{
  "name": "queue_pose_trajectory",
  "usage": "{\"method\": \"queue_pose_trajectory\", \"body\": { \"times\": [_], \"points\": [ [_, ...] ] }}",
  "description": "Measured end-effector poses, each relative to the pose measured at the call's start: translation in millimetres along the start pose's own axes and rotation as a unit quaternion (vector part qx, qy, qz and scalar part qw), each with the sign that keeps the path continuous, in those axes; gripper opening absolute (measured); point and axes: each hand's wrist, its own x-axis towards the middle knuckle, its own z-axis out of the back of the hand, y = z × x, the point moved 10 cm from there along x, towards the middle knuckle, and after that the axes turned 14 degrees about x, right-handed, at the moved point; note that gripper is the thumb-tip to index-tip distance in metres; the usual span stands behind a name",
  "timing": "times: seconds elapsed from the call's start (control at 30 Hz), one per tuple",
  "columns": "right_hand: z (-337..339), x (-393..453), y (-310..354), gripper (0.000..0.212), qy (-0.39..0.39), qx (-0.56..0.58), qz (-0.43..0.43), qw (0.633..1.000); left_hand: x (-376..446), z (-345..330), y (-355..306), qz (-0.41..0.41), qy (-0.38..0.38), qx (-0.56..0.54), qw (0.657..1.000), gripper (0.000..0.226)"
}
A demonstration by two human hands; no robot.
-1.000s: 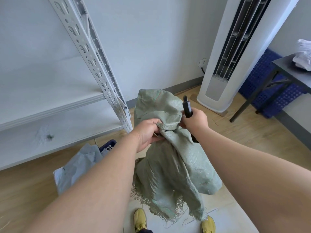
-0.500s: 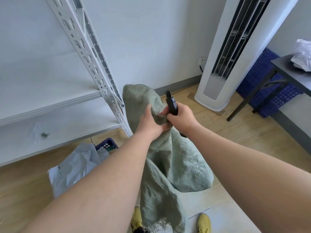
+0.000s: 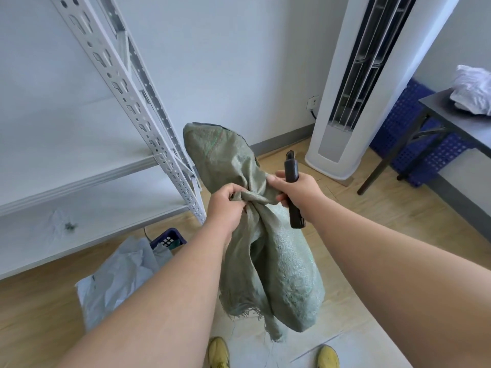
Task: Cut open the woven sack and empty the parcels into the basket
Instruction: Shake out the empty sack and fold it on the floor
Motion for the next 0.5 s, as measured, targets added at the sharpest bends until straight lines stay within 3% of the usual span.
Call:
{"method": "queue_pose_trajectory", "body": {
  "times": [0.07,0.13,0.2,0.27,0.37,0.43,0.5],
  "points": [
    [-4,1,-4,0.033,0.006,-0.068,-0.024,0.997,0,-14,0,-0.018,0.068,0.019,0.997,0.035],
    [-3,4,-1,0.021,-0.015,-0.116,-0.011,0.993,-11,-39,1,-0.022,0.212,0.093,0.972,0.033],
    [3,5,3,0.017,-0.055,-0.113,0.012,0.992,-17,-51,10,-0.016,0.281,0.199,0.939,0.076],
    [1,3,4,0.014,-0.055,-0.098,0.025,0.993,-7,-36,1,-0.037,0.172,0.27,0.947,0.096],
    [-22,-2,8,0.013,0.013,-0.125,0.048,0.991,-2,-1,-33,-0.13,-0.046,0.252,0.958,0.094],
    [-36,-8,16,0.012,0.047,-0.146,0.079,0.985,-4,6,-54,-0.229,-0.11,0.314,0.915,0.083],
    [-40,-10,23,0.011,0.059,-0.171,0.1,0.978,-3,3,-63,-0.282,-0.093,0.398,0.868,0.066]
  ]
}}
